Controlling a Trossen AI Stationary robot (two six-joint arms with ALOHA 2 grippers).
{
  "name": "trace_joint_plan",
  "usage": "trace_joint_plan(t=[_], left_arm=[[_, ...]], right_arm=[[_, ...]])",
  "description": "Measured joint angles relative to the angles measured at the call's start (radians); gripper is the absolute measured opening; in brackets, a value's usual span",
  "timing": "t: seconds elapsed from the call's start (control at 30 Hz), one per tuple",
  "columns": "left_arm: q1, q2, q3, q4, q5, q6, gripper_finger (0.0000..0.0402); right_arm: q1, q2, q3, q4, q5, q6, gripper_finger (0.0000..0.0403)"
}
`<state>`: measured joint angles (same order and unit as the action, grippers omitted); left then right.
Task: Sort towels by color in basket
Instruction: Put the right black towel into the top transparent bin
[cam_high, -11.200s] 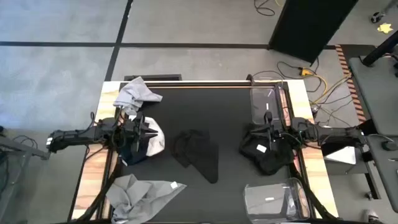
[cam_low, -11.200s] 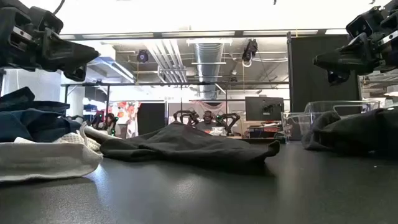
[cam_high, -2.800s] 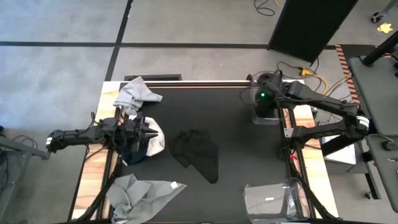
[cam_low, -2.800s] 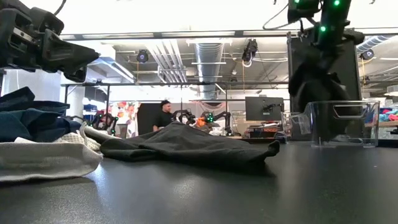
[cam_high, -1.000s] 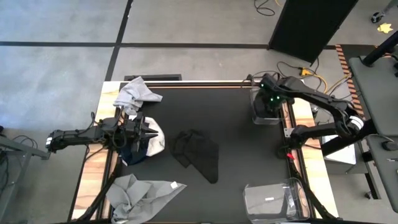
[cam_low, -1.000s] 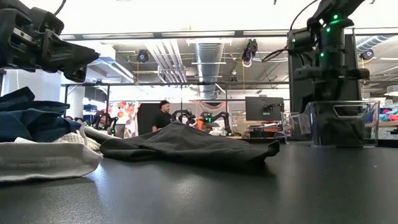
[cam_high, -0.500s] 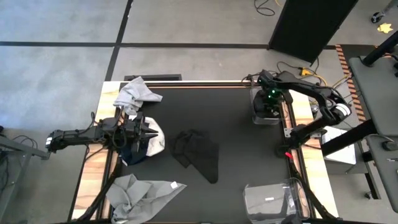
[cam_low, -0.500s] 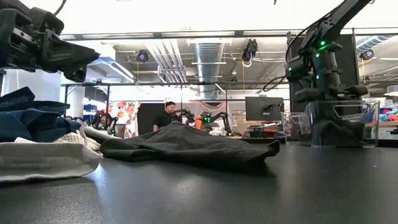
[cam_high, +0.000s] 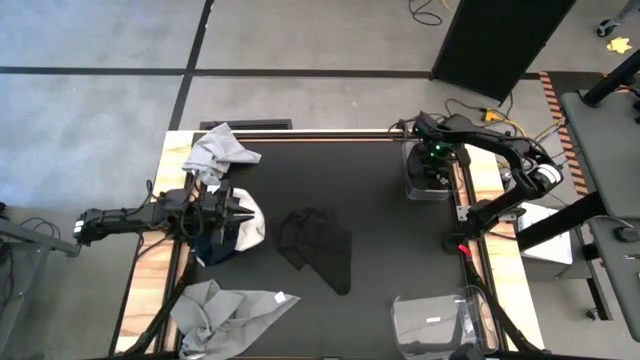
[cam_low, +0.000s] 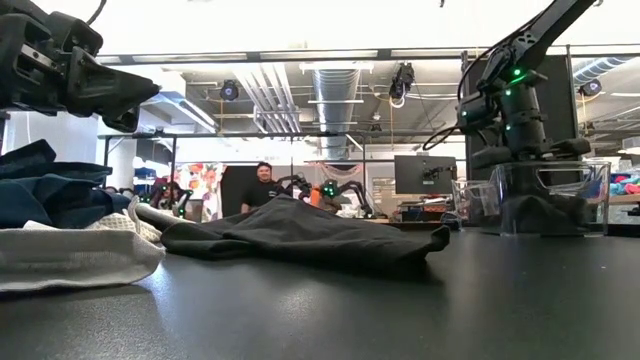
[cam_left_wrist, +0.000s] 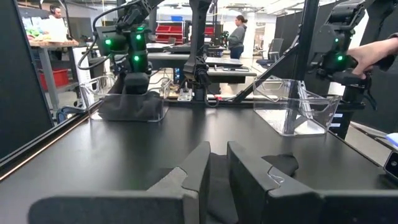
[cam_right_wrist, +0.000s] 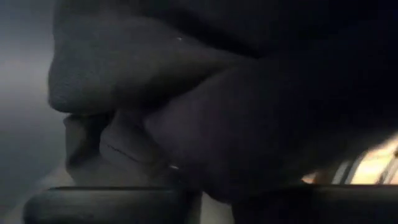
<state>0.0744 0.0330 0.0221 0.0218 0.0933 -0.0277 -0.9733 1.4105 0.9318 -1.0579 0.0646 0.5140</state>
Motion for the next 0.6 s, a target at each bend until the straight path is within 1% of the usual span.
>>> trace_joint_plan(t=[0.17,0.3,0.37,0.47,0.6], left_arm=[[0.000,0.000,0.000,0.000,0.000,0.000,0.0039],[0.000,0.000,0.000,0.000,0.000,0.000,0.0039],[0.000,0.000,0.000,0.000,0.000,0.000,0.0039],[0.000,0.000,0.000,0.000,0.000,0.000,0.0039],[0.000,0.000,0.000,0.000,0.000,0.000,0.0039]], right_arm=[[0.000,0.000,-0.005,0.045,0.019,0.080,0.0121],[0.000,-0.003,0.004,0.044,0.021,0.105,0.0162],[0.000,-0.015,0.028,0.015,0.017,0.105,0.0175],[0.002,-0.047,0.075,-0.032,0.041,0.122,0.0189],[0.007,-0.116,0.121,-0.048,0.044,0.126,0.0201]])
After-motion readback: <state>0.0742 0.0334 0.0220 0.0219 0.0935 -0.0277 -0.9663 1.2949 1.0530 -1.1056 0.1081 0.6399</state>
